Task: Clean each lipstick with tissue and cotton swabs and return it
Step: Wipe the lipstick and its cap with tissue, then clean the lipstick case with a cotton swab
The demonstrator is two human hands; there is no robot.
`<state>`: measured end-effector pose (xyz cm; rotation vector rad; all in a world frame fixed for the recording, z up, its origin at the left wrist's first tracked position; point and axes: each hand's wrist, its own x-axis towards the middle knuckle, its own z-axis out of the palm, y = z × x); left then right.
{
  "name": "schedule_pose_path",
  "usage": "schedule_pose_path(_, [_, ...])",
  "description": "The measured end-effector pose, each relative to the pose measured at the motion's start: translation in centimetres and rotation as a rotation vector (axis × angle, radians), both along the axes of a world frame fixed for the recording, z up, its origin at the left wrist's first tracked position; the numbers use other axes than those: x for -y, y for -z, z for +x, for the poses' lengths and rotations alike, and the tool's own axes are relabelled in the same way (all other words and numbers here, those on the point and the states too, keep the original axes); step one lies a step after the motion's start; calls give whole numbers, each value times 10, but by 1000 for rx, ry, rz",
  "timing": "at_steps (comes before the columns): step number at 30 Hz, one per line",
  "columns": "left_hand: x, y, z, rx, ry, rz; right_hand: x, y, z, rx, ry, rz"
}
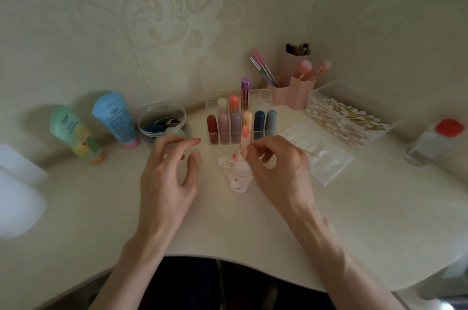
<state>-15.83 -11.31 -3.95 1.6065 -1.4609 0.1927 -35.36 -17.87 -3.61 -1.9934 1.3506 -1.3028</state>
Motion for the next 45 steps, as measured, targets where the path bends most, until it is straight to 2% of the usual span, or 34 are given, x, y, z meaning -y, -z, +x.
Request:
schedule_pose_path(3, [1,-7,-15,-40,99,13,9,-6,-12,11,142,87])
schedule_pose_path(6, [14,-8,-33,-113,182,89,20,-7,-28,-113,274,157])
schedule_pose_path(10, [35,0,-51,-87,120,175,27,-5,-42,-266,430,128])
schedule_pose_path(13, [43,4,-57,-112,58,227,29,-3,-46,-387,438,210])
schedule_pose_path(17, [53,6,-60,-224,51,325,30,-2,-49,-422,468,235])
schedule_pose_path(23, [59,7,-60,-82,8,346,31,3,-51,-504,509,236])
schedule_pose_path(26, [58,3,-62,-85,19,295,32,5,-51,-498,515,230])
schedule_pose_path(28, [55,1,-62,-159,83,273,35,6,-53,-491,514,236])
schedule_pose_path(30, [50,-2,-60,-323,190,287,36,6,-54,-495,502,260])
schedule_pose_path(32, [45,-6,-56,-366,236,281,37,6,-54,-471,484,230])
schedule_pose_path(34, [42,-8,-51,-393,286,290,38,6,-51,-336,421,123])
schedule_pose_path(35, [41,-9,-49,-413,322,300,39,4,-50,-193,326,121])
schedule_pose_path(37, [37,-9,-44,-443,389,315,38,-5,-42,120,25,226])
schedule_pose_path(38, [36,-9,-42,-471,416,320,35,-9,-38,200,-119,247])
schedule_pose_path(41, [30,-10,-37,-637,502,310,25,-14,-28,232,-378,181])
schedule_pose_path(45, [23,-9,-34,-863,516,281,25,-13,-26,256,-439,164])
